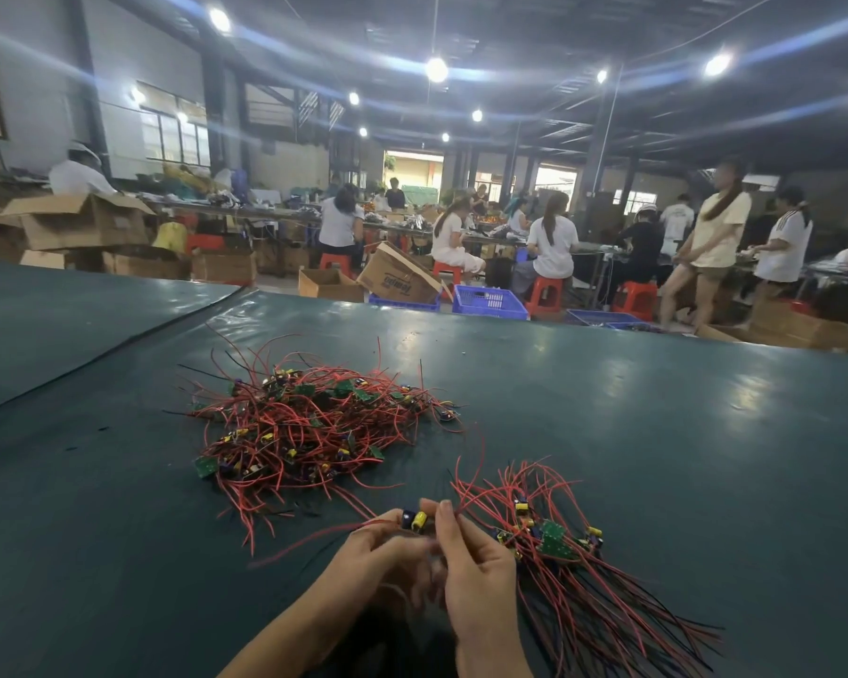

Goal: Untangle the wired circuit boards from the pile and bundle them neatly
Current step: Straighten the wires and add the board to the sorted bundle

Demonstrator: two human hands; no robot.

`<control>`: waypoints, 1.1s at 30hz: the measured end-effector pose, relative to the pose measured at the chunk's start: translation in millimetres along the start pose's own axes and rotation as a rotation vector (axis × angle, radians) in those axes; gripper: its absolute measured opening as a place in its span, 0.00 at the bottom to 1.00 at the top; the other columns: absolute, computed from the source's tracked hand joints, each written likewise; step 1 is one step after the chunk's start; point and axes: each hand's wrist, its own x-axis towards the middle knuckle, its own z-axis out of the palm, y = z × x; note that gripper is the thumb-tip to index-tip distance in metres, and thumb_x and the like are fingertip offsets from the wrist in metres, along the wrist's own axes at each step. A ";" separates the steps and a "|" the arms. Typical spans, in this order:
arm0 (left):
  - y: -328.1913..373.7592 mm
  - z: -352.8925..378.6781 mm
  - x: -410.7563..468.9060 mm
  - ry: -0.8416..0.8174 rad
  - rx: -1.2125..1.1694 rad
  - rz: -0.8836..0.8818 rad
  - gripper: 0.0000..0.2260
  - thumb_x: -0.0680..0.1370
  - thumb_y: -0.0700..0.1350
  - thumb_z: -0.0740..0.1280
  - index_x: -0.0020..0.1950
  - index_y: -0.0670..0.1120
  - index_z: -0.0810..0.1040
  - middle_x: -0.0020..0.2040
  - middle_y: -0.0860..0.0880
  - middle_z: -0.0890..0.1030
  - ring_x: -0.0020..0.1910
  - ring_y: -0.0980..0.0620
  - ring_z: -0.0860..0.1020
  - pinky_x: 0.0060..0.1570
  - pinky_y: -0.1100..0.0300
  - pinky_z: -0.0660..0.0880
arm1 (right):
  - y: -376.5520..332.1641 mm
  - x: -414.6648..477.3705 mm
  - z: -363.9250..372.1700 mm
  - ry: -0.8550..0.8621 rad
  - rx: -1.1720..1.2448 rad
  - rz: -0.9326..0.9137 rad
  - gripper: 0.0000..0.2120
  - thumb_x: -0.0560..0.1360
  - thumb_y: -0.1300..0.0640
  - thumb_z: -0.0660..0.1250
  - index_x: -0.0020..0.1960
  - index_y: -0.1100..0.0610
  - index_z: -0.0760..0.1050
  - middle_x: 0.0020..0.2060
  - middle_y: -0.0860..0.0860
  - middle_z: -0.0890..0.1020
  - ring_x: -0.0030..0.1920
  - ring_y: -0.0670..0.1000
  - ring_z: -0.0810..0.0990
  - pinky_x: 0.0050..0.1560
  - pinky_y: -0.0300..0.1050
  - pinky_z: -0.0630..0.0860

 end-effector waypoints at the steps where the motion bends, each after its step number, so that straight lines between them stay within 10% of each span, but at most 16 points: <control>1: -4.2 -1.4 3.6 0.034 -0.014 0.000 0.15 0.61 0.68 0.70 0.31 0.57 0.83 0.26 0.53 0.79 0.26 0.60 0.76 0.31 0.65 0.72 | -0.4 -1.1 0.6 -0.019 0.003 -0.022 0.14 0.77 0.57 0.65 0.38 0.54 0.87 0.27 0.56 0.80 0.26 0.50 0.77 0.30 0.38 0.74; 10: -19.5 -5.7 8.5 0.247 0.070 0.034 0.27 0.63 0.75 0.66 0.27 0.50 0.79 0.27 0.48 0.78 0.29 0.50 0.75 0.38 0.53 0.72 | 8.6 2.6 4.1 -0.060 -0.037 -0.074 0.10 0.72 0.52 0.67 0.40 0.51 0.87 0.38 0.55 0.86 0.43 0.54 0.86 0.50 0.48 0.80; 15: -6.7 -0.8 4.8 0.249 0.105 0.127 0.26 0.69 0.66 0.62 0.23 0.46 0.74 0.24 0.44 0.75 0.27 0.49 0.73 0.36 0.55 0.71 | 0.0 16.4 -19.8 0.216 0.076 0.056 0.09 0.76 0.54 0.68 0.42 0.54 0.86 0.20 0.44 0.63 0.19 0.42 0.60 0.20 0.35 0.60; 22: -4.3 5.8 2.6 0.222 0.096 0.140 0.26 0.68 0.65 0.62 0.23 0.44 0.74 0.24 0.42 0.76 0.26 0.48 0.73 0.33 0.58 0.71 | -11.7 28.1 -41.4 0.359 0.261 0.014 0.11 0.76 0.53 0.68 0.47 0.60 0.84 0.23 0.45 0.63 0.20 0.42 0.57 0.19 0.34 0.55; 28: -4.0 5.2 4.0 0.253 0.070 0.134 0.23 0.76 0.58 0.64 0.27 0.45 0.77 0.26 0.44 0.77 0.27 0.49 0.75 0.31 0.60 0.72 | 0.9 5.7 -4.9 0.041 -0.045 0.008 0.10 0.70 0.48 0.71 0.36 0.52 0.86 0.29 0.57 0.82 0.34 0.48 0.79 0.41 0.42 0.75; 33: -4.1 6.1 3.9 0.252 0.099 0.125 0.20 0.75 0.52 0.65 0.35 0.36 0.76 0.30 0.46 0.75 0.32 0.52 0.74 0.34 0.60 0.70 | 5.9 -0.6 7.2 0.007 -0.096 -0.030 0.16 0.76 0.60 0.67 0.32 0.52 0.86 0.29 0.54 0.84 0.30 0.46 0.83 0.31 0.35 0.77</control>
